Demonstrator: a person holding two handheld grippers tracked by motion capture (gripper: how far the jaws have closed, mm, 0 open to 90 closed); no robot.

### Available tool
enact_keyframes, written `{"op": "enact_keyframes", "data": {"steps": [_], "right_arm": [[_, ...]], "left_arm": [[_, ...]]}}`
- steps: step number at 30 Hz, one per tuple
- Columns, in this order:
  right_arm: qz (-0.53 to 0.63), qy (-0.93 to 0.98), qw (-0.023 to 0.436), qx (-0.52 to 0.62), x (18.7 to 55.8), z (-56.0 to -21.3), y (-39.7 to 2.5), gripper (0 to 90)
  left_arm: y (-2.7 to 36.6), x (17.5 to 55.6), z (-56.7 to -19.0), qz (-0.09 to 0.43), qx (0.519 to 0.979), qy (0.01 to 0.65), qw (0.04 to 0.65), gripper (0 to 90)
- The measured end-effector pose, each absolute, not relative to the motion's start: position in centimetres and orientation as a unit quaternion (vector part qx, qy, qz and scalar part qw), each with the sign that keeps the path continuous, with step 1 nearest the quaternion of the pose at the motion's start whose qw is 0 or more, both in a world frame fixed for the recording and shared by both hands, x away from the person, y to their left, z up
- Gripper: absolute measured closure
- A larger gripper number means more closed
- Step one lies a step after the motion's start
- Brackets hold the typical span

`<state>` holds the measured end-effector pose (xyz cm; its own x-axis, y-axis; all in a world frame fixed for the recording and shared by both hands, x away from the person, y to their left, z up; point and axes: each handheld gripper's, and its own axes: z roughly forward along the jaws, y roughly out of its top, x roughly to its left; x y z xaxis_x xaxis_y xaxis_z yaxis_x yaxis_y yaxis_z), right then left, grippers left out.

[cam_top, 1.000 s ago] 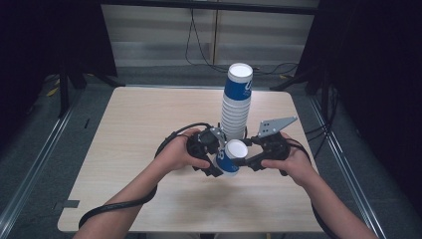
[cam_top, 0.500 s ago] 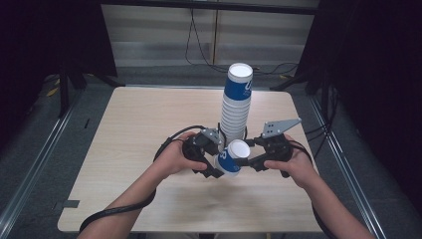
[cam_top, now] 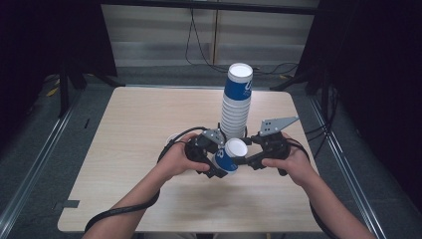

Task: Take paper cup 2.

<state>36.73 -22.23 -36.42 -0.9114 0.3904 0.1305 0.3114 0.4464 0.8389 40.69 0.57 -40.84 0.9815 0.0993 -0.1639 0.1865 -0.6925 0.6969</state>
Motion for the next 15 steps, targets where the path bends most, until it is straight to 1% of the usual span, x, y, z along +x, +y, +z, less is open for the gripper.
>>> {"op": "enact_keyframes", "data": {"steps": [2,3,5,7,11,13,15], "right_arm": [[0.485,0.849,0.04,0.207,36.8,-36.4,-22.3,29.8],[0.487,0.848,0.04,0.208,36.8,-36.4,-22.3,29.9],[0.487,0.847,0.041,0.209,36.8,-36.5,-22.4,29.9],[0.488,0.846,0.043,0.212,36.7,-36.5,-22.5,29.9],[0.492,0.843,0.043,0.213,36.5,-36.6,-22.9,29.8],[0.493,0.842,0.048,0.212,36.5,-36.4,-23.1,29.4],[0.491,0.844,0.049,0.209,36.5,-36.3,-23.3,27.7]], "left_arm": [[0.5,40.8,-40.8,-0.057,0.922,0.069,0.376,15.5],[0.4,40.8,-41.0,-0.058,0.916,0.076,0.389,15.5],[0.3,40.8,-41.1,-0.056,0.915,0.073,0.394,15.9],[0.3,40.8,-41.0,-0.068,0.915,0.076,0.39,17.8],[0.2,40.9,-40.3,-0.057,0.924,0.064,0.373,20.9],[0.2,41.1,-39.8,-0.07,0.928,0.068,0.361,21.4],[0.2,41.2,-39.4,-0.067,0.935,0.069,0.34,22.0]]}}
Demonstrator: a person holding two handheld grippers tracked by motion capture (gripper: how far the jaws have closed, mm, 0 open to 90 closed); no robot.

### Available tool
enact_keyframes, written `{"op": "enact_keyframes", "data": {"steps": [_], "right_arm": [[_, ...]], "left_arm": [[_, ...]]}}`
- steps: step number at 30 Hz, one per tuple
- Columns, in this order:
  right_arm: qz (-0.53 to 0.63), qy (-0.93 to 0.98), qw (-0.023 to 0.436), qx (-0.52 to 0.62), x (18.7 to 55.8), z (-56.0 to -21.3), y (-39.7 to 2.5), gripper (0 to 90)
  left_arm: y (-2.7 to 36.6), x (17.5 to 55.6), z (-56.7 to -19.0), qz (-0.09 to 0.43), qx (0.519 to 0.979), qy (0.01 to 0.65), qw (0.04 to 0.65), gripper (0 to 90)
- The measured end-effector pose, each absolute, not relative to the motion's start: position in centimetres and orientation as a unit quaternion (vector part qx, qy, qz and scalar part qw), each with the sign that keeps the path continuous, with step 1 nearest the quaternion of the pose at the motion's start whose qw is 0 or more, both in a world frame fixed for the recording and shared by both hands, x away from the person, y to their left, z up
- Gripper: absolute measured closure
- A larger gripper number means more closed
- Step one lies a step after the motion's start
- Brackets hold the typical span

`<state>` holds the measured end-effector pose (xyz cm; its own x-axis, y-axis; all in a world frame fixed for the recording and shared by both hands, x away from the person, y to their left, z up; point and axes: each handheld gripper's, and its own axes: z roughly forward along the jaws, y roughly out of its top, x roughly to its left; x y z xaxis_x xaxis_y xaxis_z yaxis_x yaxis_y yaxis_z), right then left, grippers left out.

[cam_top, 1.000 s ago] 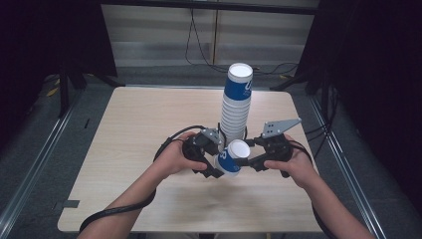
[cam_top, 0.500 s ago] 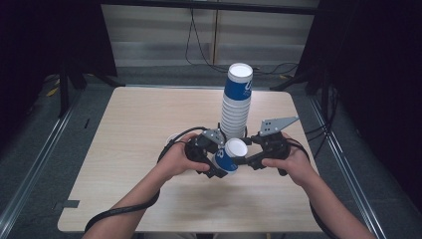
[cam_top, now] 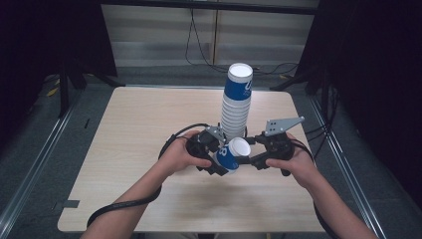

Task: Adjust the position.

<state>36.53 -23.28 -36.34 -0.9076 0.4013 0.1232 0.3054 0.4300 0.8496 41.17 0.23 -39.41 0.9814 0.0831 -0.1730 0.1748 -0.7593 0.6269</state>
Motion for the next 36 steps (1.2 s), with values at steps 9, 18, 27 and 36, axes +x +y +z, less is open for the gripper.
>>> {"op": "enact_keyframes", "data": {"steps": [9,18,27,36], "right_arm": [[0.456,0.866,0.051,0.199,36.7,-36.0,-22.8,17.3],[0.396,0.898,0.042,0.19,36.9,-36.2,-22.6,14.9],[0.345,0.92,0.026,0.182,36.7,-36.8,-22.3,17.5],[0.32,0.933,0.016,0.167,36.3,-36.7,-21.7,17.9]], "left_arm": [[0.8,41.4,-38.6,-0.05,0.955,0.071,0.284,22.4],[0.3,41.2,-38.1,-0.043,0.971,0.057,0.227,22.2],[-0.4,40.6,-38.1,-0.034,0.981,0.05,0.184,22.2],[-1.5,40.3,-38.6,-0.037,0.987,0.036,0.152,22.2]]}}
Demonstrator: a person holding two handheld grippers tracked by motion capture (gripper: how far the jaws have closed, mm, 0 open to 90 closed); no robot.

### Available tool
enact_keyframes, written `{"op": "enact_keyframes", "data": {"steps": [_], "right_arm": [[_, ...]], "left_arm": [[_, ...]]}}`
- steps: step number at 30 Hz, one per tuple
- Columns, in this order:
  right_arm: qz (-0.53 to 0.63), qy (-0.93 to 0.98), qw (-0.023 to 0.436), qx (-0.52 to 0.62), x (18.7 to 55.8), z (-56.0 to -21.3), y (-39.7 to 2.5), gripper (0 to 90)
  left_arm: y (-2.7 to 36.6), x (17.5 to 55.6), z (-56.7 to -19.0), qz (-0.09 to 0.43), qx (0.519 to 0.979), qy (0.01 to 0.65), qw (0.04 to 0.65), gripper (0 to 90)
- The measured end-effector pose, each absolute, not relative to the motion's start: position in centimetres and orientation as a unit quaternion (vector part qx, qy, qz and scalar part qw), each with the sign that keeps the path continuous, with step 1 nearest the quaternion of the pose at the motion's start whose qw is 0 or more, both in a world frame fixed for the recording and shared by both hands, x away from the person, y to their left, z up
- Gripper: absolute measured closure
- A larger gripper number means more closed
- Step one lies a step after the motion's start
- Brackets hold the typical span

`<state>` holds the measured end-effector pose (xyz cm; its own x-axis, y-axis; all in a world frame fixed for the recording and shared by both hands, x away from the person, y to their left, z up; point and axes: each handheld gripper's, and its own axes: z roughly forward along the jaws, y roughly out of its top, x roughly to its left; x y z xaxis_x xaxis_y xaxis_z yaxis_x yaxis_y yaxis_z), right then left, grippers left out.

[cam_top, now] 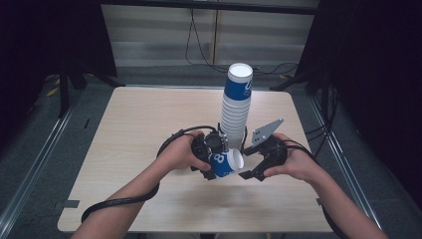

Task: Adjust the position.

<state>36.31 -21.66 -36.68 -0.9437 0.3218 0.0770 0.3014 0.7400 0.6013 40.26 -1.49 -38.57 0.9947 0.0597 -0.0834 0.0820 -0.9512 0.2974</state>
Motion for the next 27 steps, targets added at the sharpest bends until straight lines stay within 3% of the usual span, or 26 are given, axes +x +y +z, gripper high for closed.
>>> {"op": "enact_keyframes", "data": {"steps": [12,20,27], "right_arm": [[0.3,0.943,0.011,0.145,36.6,-36.9,-20.3,18.7],[0.296,0.945,-0.004,0.138,36.7,-36.9,-19.7,29.2],[0.307,0.941,0.0,0.145,36.8,-37.3,-20.6,30.0]], "left_arm": [[-2.4,39.7,-38.9,-0.035,0.991,0.012,0.13,22.1],[-2.7,39.6,-38.9,-0.026,0.991,-0.016,0.127,21.7],[-1.7,39.7,-38.9,-0.024,0.983,-0.005,0.184,19.1]]}}
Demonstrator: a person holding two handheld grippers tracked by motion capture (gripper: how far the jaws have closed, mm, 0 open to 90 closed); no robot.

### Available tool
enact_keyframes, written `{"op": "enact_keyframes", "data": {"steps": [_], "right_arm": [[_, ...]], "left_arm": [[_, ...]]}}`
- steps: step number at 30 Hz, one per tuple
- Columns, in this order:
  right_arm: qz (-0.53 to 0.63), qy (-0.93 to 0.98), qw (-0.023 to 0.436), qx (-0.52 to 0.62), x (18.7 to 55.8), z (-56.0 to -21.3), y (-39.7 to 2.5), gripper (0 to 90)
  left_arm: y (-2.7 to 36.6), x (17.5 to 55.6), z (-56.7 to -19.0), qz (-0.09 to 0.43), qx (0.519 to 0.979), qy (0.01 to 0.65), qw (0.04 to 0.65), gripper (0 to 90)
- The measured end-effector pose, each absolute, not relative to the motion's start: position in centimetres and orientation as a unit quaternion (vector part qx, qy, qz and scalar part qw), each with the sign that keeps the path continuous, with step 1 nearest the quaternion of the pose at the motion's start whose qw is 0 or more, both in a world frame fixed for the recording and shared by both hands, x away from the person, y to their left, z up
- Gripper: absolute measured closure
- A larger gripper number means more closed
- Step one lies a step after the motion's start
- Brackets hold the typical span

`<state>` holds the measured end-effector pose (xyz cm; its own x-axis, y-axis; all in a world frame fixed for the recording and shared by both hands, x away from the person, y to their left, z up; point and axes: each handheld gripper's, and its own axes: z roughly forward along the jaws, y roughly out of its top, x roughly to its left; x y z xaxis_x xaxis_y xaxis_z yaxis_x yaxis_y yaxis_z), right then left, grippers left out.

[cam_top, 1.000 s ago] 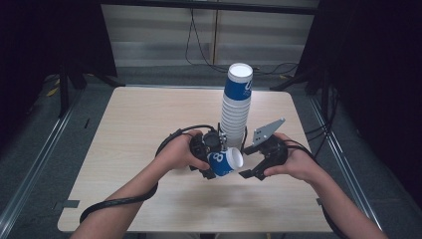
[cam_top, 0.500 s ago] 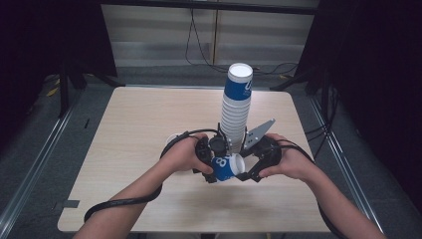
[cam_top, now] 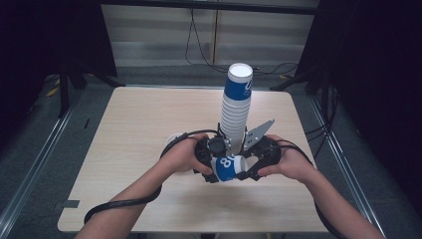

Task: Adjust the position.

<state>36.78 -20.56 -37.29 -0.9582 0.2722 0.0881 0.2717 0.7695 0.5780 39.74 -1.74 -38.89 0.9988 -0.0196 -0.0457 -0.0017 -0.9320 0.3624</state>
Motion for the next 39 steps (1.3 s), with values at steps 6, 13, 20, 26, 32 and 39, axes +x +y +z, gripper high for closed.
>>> {"op": "enact_keyframes", "data": {"steps": [6,13,20,26,32,39], "right_arm": [[0.305,0.94,0.005,0.15,36.7,-37.5,-21.3,30.1],[0.313,0.934,0.009,0.169,36.5,-38.3,-22.4,30.0],[0.342,0.924,0.011,0.173,36.2,-38.1,-23.1,30.0],[0.356,0.918,0.015,0.171,36.2,-38.2,-23.3,29.9],[0.363,0.917,0.017,0.163,36.1,-38.0,-23.0,29.9],[0.372,0.914,0.02,0.157,36.1,-37.8,-22.8,29.9]], "left_arm": [[-1.1,40.1,-38.3,-0.034,0.973,0.016,0.226,18.6],[-0.2,40.1,-37.8,-0.031,0.967,0.023,0.252,18.4],[0.4,40.2,-38.7,-0.045,0.959,0.039,0.277,16.9],[0.3,40.1,-39.2,-0.05,0.957,0.041,0.284,16.8],[0.0,40.0,-39.5,-0.055,0.955,0.045,0.289,16.7],[-0.4,40.0,-40.1,-0.056,0.956,0.046,0.284,16.7]]}}
